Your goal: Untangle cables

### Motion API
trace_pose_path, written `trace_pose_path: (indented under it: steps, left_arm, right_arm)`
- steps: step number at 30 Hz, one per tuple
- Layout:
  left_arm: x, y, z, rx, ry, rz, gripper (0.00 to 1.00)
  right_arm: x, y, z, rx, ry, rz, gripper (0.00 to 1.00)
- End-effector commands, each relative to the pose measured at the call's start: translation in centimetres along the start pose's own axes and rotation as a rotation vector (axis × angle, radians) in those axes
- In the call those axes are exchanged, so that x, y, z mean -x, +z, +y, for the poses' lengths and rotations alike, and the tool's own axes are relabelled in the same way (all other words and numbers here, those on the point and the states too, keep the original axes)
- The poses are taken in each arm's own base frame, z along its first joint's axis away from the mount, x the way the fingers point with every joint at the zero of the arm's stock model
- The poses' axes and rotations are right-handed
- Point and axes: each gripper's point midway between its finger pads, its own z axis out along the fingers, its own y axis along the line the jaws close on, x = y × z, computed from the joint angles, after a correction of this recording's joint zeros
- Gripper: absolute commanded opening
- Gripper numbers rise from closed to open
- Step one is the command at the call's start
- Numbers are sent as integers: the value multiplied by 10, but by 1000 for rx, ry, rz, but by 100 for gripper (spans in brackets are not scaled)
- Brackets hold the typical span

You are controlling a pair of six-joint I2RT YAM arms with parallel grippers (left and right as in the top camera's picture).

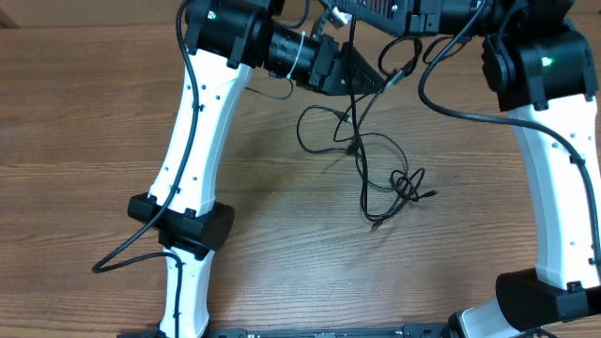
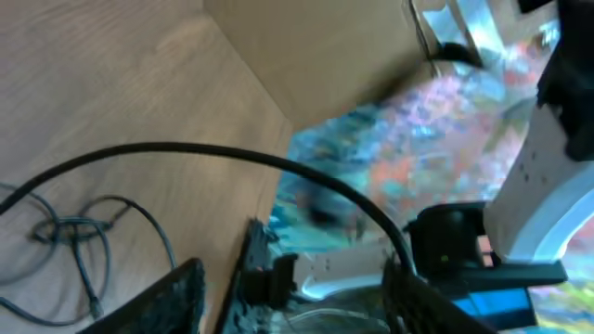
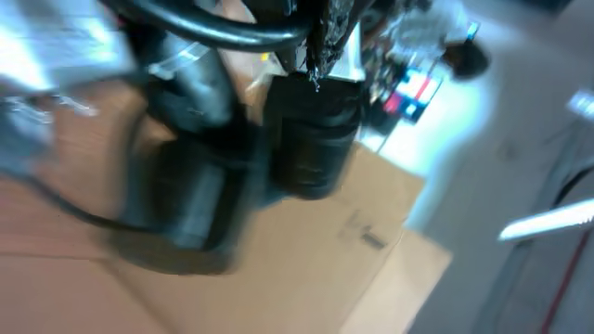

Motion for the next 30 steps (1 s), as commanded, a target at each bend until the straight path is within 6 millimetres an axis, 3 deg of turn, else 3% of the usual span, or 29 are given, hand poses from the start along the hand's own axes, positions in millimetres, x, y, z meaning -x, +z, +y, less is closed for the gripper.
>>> trace_pose_path:
  steps: [1,4,10,15,22,30]
  left_arm:
    - [10,-19,6,-10,30,-48,64]
    - [13,-28,7,-20,27,-66,65]
    - [14,-21,10,7,50,-60,65]
    - [26,-21,16,54,113,-89,67]
    - [50,-27,65,364,-60,-201,61]
    - [82,-38,79,494,-43,-344,67]
  right_arm:
    - [18,-8,-23,-108,-31,-96,4]
    - [21,-8,-20,-100,-51,-104,4]
    - [27,-8,-16,-91,-3,-129,4]
    - [28,-8,-16,-86,34,-133,4]
    - [28,-3,-10,-69,33,-131,4]
    - [24,5,-4,-48,14,-116,4]
